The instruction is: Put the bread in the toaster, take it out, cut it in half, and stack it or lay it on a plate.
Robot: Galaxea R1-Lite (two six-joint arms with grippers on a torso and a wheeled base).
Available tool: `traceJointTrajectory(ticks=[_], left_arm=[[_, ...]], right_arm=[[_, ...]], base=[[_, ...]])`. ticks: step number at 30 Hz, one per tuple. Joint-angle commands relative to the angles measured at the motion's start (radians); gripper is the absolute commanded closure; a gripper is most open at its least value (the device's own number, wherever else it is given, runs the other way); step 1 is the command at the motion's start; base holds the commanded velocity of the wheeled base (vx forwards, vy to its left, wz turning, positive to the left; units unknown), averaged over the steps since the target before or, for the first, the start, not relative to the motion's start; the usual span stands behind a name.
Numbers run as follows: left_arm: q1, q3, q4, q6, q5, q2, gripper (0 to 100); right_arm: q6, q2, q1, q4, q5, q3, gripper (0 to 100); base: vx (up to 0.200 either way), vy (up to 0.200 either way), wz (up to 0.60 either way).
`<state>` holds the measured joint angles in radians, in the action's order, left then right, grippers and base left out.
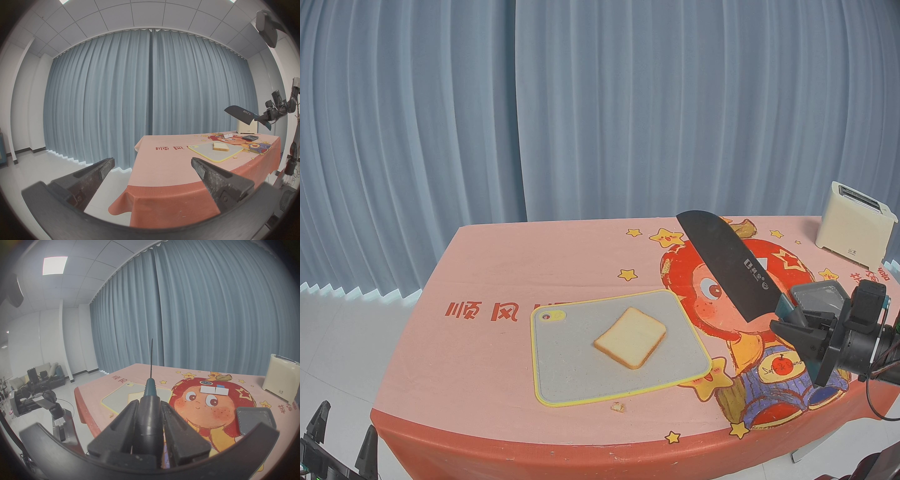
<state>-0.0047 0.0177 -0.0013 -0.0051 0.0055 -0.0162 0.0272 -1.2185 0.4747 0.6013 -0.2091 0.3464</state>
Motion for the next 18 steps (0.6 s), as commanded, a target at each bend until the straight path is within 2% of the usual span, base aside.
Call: traceJointTrajectory(ticks=[1, 4, 11, 18], left_arm=[[0.000, -0.018, 0.000, 0.001, -0.001, 0.002, 0], [0.000, -0.018, 0.000, -0.001, 0.001, 0.002, 0], [0.000, -0.018, 0.000, 0.001, -0.001, 0.002, 0], [0.000, -0.018, 0.000, 0.001, -0.001, 0.002, 0]], right_arm=[[0.003, 0.013, 0.025, 0.003, -0.016, -0.001, 100], [0.005, 0.017, 0.042, 0.002, -0.016, -0.010, 100], [0.005, 0.033, 0.032, 0.015, -0.019, -0.012, 100], [0.023, 0.033, 0.041, 0.020, -0.021, 0.008, 100]], base=[[0.000, 0.000, 0.00], [0.000, 0.000, 0.00], [0.000, 0.000, 0.00], [0.000, 0.000, 0.00]])
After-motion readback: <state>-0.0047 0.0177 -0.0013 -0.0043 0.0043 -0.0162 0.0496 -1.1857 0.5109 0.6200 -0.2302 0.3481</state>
